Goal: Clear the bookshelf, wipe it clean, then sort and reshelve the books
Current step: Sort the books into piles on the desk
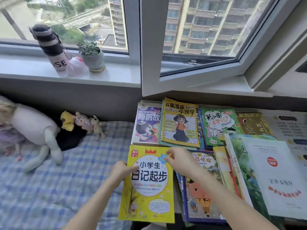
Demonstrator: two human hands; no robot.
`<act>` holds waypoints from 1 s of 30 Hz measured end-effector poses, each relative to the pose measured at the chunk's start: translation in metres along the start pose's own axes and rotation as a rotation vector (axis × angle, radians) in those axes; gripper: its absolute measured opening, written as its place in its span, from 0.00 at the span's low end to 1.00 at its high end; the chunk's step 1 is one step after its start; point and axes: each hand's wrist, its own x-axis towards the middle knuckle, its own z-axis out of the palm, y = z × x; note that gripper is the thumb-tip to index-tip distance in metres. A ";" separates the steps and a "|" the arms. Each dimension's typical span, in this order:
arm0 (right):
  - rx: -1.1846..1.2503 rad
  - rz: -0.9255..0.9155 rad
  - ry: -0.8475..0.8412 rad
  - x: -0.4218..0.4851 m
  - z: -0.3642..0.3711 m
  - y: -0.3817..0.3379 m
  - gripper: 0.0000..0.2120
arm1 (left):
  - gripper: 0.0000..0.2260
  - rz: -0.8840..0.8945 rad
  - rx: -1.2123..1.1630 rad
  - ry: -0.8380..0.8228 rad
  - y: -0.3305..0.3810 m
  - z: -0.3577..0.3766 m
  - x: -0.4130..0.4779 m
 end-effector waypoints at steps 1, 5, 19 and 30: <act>-0.012 0.034 -0.014 0.005 0.009 -0.007 0.20 | 0.17 -0.007 0.000 -0.013 0.000 -0.001 0.001; -0.100 0.178 -0.118 0.008 0.044 -0.024 0.17 | 0.34 -0.042 -0.151 -0.074 0.000 -0.003 0.004; -0.033 0.170 0.102 -0.017 0.074 -0.016 0.21 | 0.18 0.101 -0.812 -0.175 -0.011 0.018 -0.040; 1.062 0.058 -0.016 -0.018 0.048 -0.005 0.33 | 0.27 0.473 -0.798 -0.329 -0.012 -0.057 -0.074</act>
